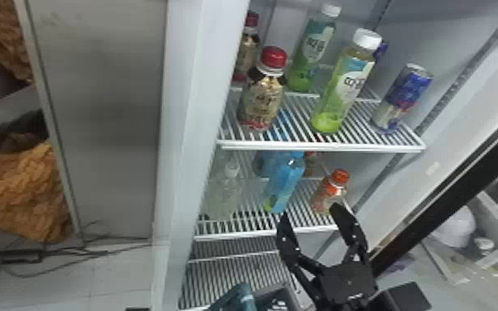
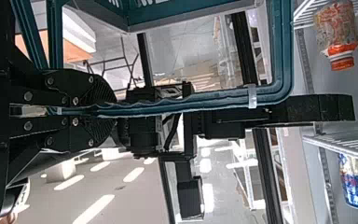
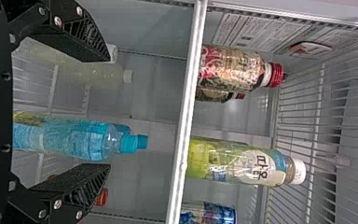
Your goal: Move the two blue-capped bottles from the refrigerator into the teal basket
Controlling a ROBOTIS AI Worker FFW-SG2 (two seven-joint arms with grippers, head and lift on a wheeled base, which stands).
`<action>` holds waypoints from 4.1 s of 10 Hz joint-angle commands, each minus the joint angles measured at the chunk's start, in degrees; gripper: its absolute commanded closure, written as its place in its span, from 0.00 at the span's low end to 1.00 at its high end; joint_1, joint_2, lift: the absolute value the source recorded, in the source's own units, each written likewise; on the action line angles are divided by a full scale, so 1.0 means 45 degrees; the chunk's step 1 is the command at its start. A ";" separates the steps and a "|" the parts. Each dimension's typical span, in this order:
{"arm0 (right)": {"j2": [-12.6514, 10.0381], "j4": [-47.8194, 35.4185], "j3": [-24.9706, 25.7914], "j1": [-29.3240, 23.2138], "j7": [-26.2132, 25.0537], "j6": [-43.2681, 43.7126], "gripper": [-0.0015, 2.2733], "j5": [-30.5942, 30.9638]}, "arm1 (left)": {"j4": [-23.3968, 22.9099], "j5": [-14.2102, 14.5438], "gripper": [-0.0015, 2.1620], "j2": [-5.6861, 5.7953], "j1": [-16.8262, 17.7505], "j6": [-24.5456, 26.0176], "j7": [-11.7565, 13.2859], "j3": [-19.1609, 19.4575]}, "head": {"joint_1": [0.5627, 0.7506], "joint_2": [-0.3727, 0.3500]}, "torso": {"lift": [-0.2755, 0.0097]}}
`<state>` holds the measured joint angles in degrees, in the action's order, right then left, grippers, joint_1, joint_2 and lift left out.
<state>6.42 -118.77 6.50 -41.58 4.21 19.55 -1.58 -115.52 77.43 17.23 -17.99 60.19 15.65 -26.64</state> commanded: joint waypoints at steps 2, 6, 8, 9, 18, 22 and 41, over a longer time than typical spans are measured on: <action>0.0000 0.0003 0.0000 -0.0009 0.0003 0.0000 0.09 -0.0020 | 0.0000 0.0000 0.50 0.0000 0.0000 -0.0001 0.0000 -0.0018 | 0.70 0.03 | 0.43; 0.0000 0.0003 0.0000 0.0022 0.0003 0.0000 0.09 -0.0059 | 0.0000 0.0000 0.50 0.0000 0.0000 0.0030 0.0000 -0.0038 | 0.70 0.03 | 0.43; 0.0000 0.0190 0.0020 0.0116 0.0003 0.0000 0.09 -0.0078 | -0.0031 0.0000 0.50 0.0000 0.0000 0.0030 0.0000 -0.0038 | 0.70 0.03 | 0.43; 0.0000 0.0409 0.0020 0.0179 0.0003 0.0000 0.09 -0.0176 | 0.0000 0.0000 0.50 0.0000 -0.0032 0.0030 0.0000 -0.0038 | 0.70 0.03 | 0.43; 0.0098 0.3159 0.0059 0.2272 0.0432 0.0406 0.08 -0.0313 | 0.0000 0.0000 0.50 -0.0039 -0.0032 -0.0001 0.0000 -0.0018 | 0.70 0.03 | 0.43; 0.0156 0.4440 0.0059 0.3366 0.0432 0.0688 0.08 -0.0274 | 0.0000 0.0000 0.50 -0.0059 -0.0032 -0.0001 0.0000 0.0021 | 0.70 0.03 | 0.43; 0.0391 0.8659 -0.0586 0.6991 -0.0193 0.2031 0.08 -0.0703 | 0.0094 0.0117 0.50 -0.0078 0.0062 -0.0032 0.0019 -0.0116 | 0.70 0.03 | 0.43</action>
<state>8.15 -80.31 4.14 -10.50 3.34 28.69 -4.52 -115.07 77.87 16.87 -17.71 60.01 15.73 -27.12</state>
